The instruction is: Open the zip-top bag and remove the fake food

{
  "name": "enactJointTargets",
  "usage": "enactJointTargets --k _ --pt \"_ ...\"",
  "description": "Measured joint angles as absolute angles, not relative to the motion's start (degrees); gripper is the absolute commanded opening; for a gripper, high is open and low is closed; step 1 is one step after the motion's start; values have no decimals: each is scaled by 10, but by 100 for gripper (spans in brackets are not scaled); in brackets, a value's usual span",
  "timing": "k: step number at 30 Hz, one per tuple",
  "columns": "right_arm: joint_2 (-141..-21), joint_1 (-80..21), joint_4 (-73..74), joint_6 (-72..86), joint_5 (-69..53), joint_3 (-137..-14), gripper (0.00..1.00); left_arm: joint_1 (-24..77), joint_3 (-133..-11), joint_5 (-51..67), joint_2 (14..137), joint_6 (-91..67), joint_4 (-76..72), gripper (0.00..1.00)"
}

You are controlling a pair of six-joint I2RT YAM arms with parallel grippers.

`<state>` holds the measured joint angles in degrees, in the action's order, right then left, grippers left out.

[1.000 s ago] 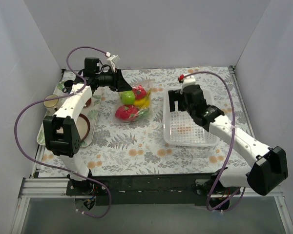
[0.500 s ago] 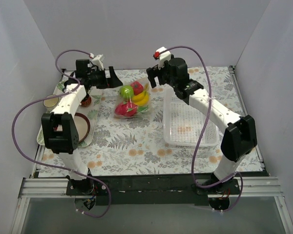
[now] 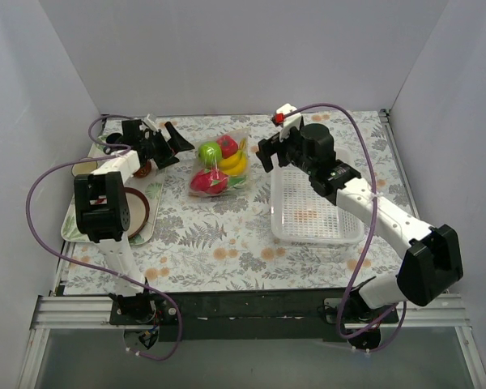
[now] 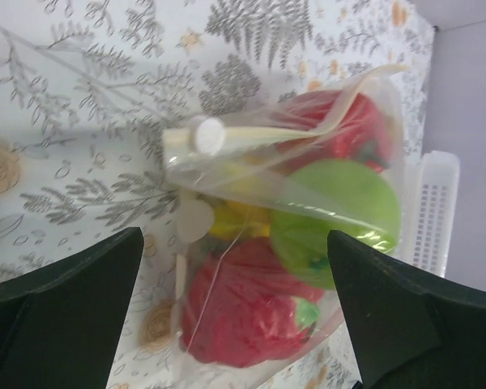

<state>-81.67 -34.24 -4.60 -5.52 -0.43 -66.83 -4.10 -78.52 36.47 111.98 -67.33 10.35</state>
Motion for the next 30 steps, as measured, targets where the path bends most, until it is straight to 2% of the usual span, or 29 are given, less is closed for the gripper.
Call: enactJointTargets --k 11,18,19,21,23,24,26,30 --pt "-792 -342 -44 -40 -4 -622 99 -40 -830 358 1158 -714 -17 98" --pt "-790 -342 -43 -36 0 -621 99 -37 -823 343 1181 -713 -24 98" --pt "-789 -342 -43 -36 2 -621 99 -34 -817 339 1181 -711 -27 95" --pt "-787 -342 -41 -36 6 -621 99 -29 -804 335 1181 -709 -32 52" --pt "-786 -342 -40 -36 10 -621 98 -26 -791 329 1181 -711 -38 24" --pt "-786 -342 -40 -35 12 -621 99 -24 -788 328 1181 -713 -41 5" --pt "-786 -342 -37 -33 14 -621 99 -20 -787 321 1181 -708 -48 1" --pt "-786 -342 -29 -31 16 -621 99 -17 -802 317 1181 -712 -48 1"
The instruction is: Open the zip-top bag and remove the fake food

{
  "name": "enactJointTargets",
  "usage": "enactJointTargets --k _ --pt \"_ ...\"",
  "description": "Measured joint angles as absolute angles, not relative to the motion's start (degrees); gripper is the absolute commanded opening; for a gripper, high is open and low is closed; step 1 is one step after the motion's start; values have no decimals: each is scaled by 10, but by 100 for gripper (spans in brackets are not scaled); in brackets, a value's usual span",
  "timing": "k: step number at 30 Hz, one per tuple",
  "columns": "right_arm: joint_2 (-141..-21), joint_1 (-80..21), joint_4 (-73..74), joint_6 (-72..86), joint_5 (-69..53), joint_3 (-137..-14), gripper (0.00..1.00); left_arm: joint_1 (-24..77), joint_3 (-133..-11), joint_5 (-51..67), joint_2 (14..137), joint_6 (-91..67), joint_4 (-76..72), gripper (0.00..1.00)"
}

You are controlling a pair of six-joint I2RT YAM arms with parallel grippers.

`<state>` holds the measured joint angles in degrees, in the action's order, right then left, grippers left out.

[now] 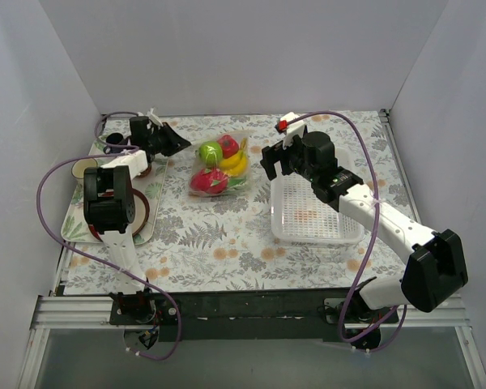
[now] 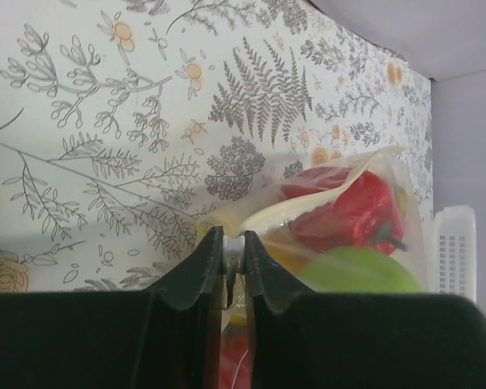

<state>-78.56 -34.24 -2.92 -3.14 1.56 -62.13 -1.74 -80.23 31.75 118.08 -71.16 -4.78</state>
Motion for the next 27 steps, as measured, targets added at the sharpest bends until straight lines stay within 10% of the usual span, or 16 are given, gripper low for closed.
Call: enactJointTargets --k 27 --pt "-785 -342 -63 -89 -172 -722 97 93 -904 614 922 -401 300 3"
